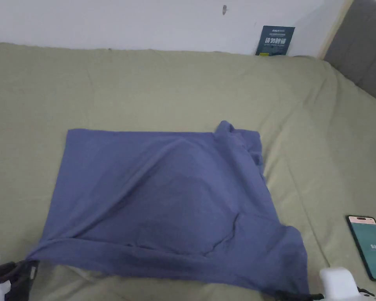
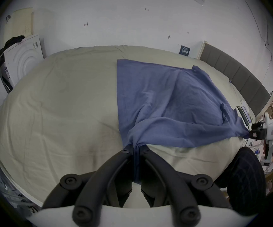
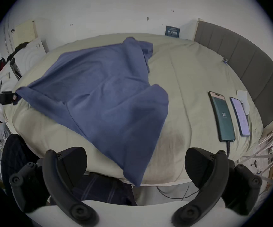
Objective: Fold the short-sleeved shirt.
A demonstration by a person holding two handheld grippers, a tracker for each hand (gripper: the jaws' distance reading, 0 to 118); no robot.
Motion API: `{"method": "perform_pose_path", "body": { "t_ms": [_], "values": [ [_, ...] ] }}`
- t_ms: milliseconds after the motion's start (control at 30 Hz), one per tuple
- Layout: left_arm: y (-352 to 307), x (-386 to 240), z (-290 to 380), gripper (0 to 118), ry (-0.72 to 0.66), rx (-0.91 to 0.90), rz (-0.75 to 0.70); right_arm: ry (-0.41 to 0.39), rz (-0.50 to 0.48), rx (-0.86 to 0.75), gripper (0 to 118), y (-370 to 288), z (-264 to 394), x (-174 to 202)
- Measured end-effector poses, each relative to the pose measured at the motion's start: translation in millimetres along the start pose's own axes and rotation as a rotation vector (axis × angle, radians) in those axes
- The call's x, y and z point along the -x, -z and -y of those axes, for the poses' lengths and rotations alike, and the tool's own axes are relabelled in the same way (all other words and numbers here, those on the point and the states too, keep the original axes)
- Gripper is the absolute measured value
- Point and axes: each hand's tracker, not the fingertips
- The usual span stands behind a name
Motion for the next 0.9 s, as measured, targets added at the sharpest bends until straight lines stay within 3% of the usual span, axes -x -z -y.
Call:
{"method": "perform_pose_path", "body": {
  "t_ms": [33,67,100,133,167,367,600,800,900],
  "values": [
    [-0.8,-1.5,-0.1,5,0.000,-0.004,-0.003,0.012,-0.027,0.040,116,6.8,-1.5,-1.1],
    [-1.6,-2.5,-0.2,5,-0.003,-0.007,-0.002,0.015,-0.026,0.028,102,0.9,-0.7,-1.7],
    [-1.8,-3.0,-0.9,5,-0.010,-0.008,0.002,0.015,-0.031,0.016,71,3.9,-0.3,-1.6],
    [0.3,-1.6,-1.0,5,-0.022,-0.008,0.005,0.012,-0.031,0.013,14,8.6,-1.2,-1.3],
    [0.6,-1.8,-1.1,5,-0.030,-0.008,0.012,0.008,-0.020,0.041,8,14.5,-4.5,-1.4],
    [-2.7,11.5,-8.7,4,-0.048,0.003,0.028,0.053,-0.097,-0.075,7,-31.1,-16.1,1.2],
    [-23.6,10.6,-64.8,4,-0.018,-0.041,0.040,0.098,-0.158,-0.189,7,-69.3,-87.9,-32.8],
    [32.7,15.8,-146.3,4,0.005,0.083,0.050,0.110,-0.184,-0.135,7,-23.3,-190.0,-63.6],
    [85.0,19.0,-177.0,4,-0.034,0.170,0.046,0.166,-0.190,-0.024,7,30.7,-227.1,-77.5]
  ]
}}
